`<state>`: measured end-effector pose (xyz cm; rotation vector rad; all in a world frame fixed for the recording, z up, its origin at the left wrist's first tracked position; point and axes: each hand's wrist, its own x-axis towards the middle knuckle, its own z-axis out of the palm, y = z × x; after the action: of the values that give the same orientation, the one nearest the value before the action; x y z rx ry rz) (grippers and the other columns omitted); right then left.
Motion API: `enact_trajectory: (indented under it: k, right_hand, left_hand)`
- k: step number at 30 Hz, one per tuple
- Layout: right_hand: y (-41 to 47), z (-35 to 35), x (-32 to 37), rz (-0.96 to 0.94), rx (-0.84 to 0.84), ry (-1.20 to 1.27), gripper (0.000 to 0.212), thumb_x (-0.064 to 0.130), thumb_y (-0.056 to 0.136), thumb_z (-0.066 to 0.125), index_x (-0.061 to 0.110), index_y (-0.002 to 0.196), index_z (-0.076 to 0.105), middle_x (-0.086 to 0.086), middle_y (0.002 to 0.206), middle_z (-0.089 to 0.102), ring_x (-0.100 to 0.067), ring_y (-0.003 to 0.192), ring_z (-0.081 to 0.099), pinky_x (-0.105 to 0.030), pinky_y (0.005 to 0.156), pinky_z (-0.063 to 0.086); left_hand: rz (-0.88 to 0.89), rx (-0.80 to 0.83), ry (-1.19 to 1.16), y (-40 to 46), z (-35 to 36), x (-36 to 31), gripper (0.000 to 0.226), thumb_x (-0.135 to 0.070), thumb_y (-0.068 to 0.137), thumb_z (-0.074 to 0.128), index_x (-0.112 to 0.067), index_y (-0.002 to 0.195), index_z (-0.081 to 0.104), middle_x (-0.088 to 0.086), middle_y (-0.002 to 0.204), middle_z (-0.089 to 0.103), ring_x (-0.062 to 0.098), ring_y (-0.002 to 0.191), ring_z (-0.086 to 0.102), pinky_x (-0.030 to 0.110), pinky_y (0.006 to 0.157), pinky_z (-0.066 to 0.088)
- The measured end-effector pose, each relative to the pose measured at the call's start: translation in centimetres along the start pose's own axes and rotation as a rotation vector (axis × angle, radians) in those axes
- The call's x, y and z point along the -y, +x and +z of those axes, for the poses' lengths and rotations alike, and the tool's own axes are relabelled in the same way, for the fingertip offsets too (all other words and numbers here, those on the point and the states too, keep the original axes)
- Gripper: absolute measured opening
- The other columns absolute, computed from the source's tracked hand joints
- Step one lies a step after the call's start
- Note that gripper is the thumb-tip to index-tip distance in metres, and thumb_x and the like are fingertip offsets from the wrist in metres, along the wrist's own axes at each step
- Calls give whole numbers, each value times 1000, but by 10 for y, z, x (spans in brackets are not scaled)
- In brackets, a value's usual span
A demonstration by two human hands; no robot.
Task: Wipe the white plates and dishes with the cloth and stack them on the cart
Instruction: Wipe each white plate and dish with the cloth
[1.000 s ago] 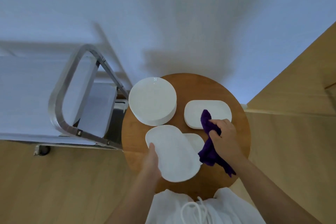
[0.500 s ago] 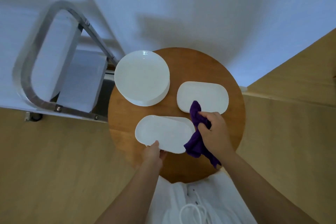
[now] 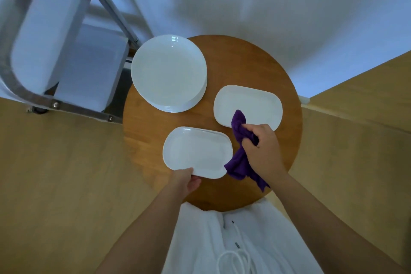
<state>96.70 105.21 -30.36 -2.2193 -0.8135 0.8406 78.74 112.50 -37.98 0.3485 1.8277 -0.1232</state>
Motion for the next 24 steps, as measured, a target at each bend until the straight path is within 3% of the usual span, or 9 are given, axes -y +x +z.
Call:
enact_trajectory:
  k: [3,6,9,11,14,18,24]
  right_hand:
    - [5,1,-5,26,0,22,32,11,91,53,16,123,56,5,105,48,-15,99,53,-27,81,50]
    - [9,0,-11,62,-14,61,34,10,92,53,16,125,54,6,106,48,-13,97,53,-18,74,46]
    - [15,-3,-17,86,-26,57,34,10,91,53,16,125,54,5,107,48,-11,96,52,-12,71,42]
    - [19,-6,-22,99,-45,60,34,10,91,54,16,125,55,4,107,49,-6,91,50,-5,64,40]
    - [23,-11,-28,96,-69,47,34,8,90,54,12,123,56,2,105,50,-1,83,47,4,66,34]
    - [26,-16,-34,120,-72,46,34,7,89,54,12,122,58,-2,108,55,-7,91,48,5,69,31]
    - [30,-17,-32,160,-95,96,34,9,90,54,15,124,56,5,103,49,-1,84,48,4,67,34]
  left_hand:
    - [26,-13,192,8,-4,0,15,-18,95,55,-3,93,57,11,76,62,16,58,60,21,41,49]
    - [150,4,474,12,-2,-9,19,-13,92,53,-3,77,54,8,59,52,11,36,50,16,40,41]
    - [438,-65,714,11,17,-37,31,-26,95,55,-9,69,57,6,67,63,15,57,60,29,69,54]
    - [627,-103,749,7,37,-62,29,-34,95,55,-11,79,60,5,81,66,18,74,64,33,79,55]
    - [800,-142,824,4,68,-94,27,-42,94,55,-15,94,55,-1,84,57,17,81,56,30,74,47]
    - [846,-136,895,11,103,-121,32,-42,95,53,-10,97,52,1,80,52,18,79,53,28,71,43]
    - [877,-184,1052,17,115,-136,23,-24,99,51,-6,112,53,11,105,59,26,98,59,28,77,42]
